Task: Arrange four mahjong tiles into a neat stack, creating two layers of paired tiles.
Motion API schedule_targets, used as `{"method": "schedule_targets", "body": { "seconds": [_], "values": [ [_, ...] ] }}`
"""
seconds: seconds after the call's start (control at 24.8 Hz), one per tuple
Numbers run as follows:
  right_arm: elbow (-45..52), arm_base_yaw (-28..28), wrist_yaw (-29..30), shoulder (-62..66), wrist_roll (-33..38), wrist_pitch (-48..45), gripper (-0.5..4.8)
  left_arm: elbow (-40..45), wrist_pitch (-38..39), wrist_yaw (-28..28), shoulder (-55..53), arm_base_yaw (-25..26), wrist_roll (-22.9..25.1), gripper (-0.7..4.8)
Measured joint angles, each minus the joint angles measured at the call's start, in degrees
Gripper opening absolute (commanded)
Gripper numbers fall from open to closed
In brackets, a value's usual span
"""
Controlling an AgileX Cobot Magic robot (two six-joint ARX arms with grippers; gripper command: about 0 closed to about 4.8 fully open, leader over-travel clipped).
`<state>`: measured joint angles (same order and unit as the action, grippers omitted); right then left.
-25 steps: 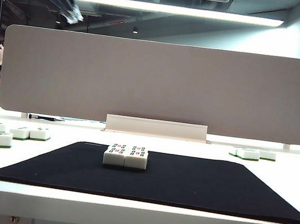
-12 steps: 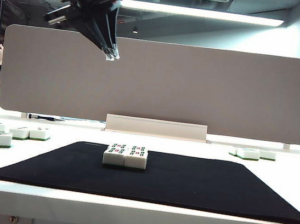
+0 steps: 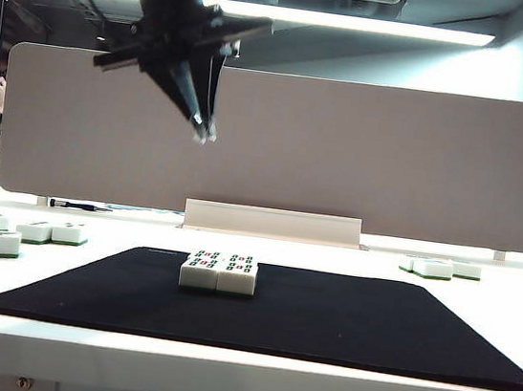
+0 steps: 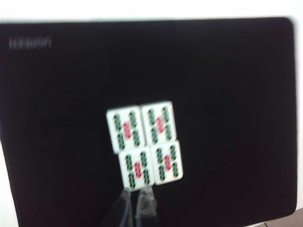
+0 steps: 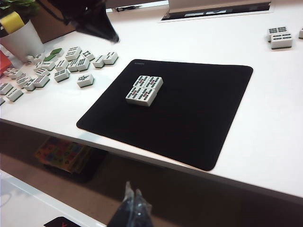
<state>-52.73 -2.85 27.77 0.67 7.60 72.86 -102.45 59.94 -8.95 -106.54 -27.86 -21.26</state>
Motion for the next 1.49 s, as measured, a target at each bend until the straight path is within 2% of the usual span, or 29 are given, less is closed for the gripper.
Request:
{"method": "schedule_targets", "body": {
  "seconds": [0.16,0.24,0.4,0.44,0.48,0.57,0.77,0.85,0.89,1.01,1.09,1.13,1.29,1.49],
  "values": [
    [0.0,0.0,-1.16,0.0,0.0,-0.09,-0.01,0.07,5.7,-0.07,-2.14,-1.29,-7.78,0.27],
    [0.0,0.0,-1.18,0.0,0.0,-0.11,-0.01,0.09,5.25,-0.17,-2.12,-1.44,-8.74,0.27],
    [0.0,0.0,-1.16,0.0,0.0,-0.11,-0.01,0.07,3.76,-4.04,-2.1,-1.25,-10.54,0.33],
    [0.0,0.0,-1.18,0.0,0.0,-0.11,-0.01,0.07,3.82,-4.52,-2.12,-1.6,-11.93,0.56],
    [0.0,0.0,-1.18,0.0,0.0,-0.11,-0.01,0.07,3.8,-4.24,-2.14,-1.99,-13.05,1.23],
    [0.0,0.0,-1.18,0.0,0.0,-0.11,-0.01,0.07,3.91,-3.17,-2.29,-2.91,-14.99,2.21],
    [0.0,0.0,-1.18,0.0,0.0,-0.11,-0.01,0.07,3.72,2.75,-5.44,-8.09,-16.55,2.25],
    [0.0,0.0,-1.18,0.0,0.0,-0.11,-0.01,0.04,3.72,4.81,-6.91,-9.99,-16.57,3.39],
    [0.0,0.0,-1.16,0.0,0.0,-0.11,-0.01,0.07,3.76,5.29,-7.78,-10.69,-16.72,3.76],
    [0.0,0.0,-1.18,0.0,0.0,-0.11,-0.01,0.13,3.72,6.1,-8.96,-11.45,-16.74,3.83],
    [0.0,0.0,-1.16,0.0,0.0,-0.11,-0.01,0.04,3.74,6.64,-9.16,-11.5,-16.74,4.28],
    [0.02,0.0,-1.16,0.0,0.0,-0.13,-0.01,0.07,3.72,6.91,-9.29,-11.56,-16.76,4.7],
    [0.02,0.0,-1.18,0.0,0.0,-0.11,-0.01,0.07,3.67,13.94,-9.46,-11.54,-16.74,4.77],
    [0.02,0.0,-1.18,0.0,0.0,-0.11,-0.01,0.0,2.93,15.19,-11.78,-11.23,-16.68,4.79]
  ]
}}
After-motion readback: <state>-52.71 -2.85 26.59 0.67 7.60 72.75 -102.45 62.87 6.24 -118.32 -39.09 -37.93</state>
